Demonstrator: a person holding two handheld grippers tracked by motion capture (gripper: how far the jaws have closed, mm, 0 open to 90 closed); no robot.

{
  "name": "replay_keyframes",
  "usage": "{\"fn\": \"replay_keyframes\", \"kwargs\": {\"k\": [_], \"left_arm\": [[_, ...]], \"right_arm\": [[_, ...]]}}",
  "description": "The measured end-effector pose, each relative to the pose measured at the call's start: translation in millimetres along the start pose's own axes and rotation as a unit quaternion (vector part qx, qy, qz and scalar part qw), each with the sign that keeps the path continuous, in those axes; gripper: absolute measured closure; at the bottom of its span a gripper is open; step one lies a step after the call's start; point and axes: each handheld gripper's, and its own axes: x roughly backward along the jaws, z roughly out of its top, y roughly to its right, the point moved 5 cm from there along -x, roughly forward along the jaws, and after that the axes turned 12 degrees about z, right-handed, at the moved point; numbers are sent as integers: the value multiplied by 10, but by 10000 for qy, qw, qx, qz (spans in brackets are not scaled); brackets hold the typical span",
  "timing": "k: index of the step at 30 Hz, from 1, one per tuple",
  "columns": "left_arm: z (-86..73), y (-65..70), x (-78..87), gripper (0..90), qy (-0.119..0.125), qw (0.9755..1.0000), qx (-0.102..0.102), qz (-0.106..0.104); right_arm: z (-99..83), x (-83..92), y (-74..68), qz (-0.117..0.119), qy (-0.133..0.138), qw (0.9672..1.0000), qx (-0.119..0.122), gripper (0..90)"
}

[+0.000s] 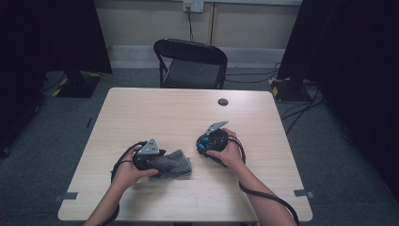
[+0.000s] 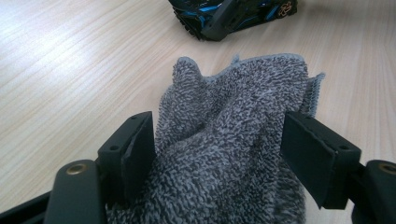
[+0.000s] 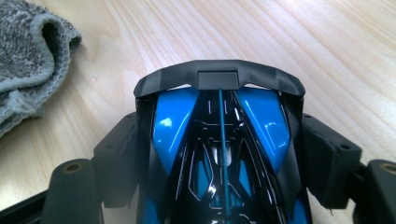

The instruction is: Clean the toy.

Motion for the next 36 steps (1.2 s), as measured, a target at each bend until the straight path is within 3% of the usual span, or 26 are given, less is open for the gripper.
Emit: {"fn": "replay_keyframes", "kwargs": {"k": [12, 17, 22, 24, 26, 29, 30, 32, 33, 36], "left_arm": [[12, -15, -9, 240, 83, 10000, -36, 20], [43, 6, -18, 200, 170, 9998, 41, -135], [25, 40, -64, 221, -27, 9998, -192, -99], [5, 50, -102, 281, -120, 9994, -304, -60], [-70, 44, -165, 372, -495, 9979, -414, -5], [-83, 57, -185, 573, -500, 9984, -226, -148], [-71, 41, -173, 695, -601, 9977, -270, -131], [-28, 25, -166, 739, -732, 9971, -211, -57], [23, -11, -144, 751, -728, 9973, -92, 77], [199, -155, -50, 760, -359, 9980, 403, 335]], "right_arm": [[-9, 28, -6, -28, -116, 9999, -63, 255], [-3, 40, -3, -33, -93, 9999, -141, 256], [25, 125, 6, 59, 90, 9997, -238, 257], [43, 161, -2, 112, 183, 9995, -236, 257], [60, 193, -26, 124, 191, 9996, -182, 257], [74, 231, -42, 144, 235, 9995, -151, 257], [78, 247, -43, 179, 271, 9993, -159, 257], [89, 286, -40, 213, 378, 9988, -216, 257], [99, 308, -43, 224, 403, 9987, -212, 257], [151, 396, -60, 231, 492, 9984, -178, 257]]}}
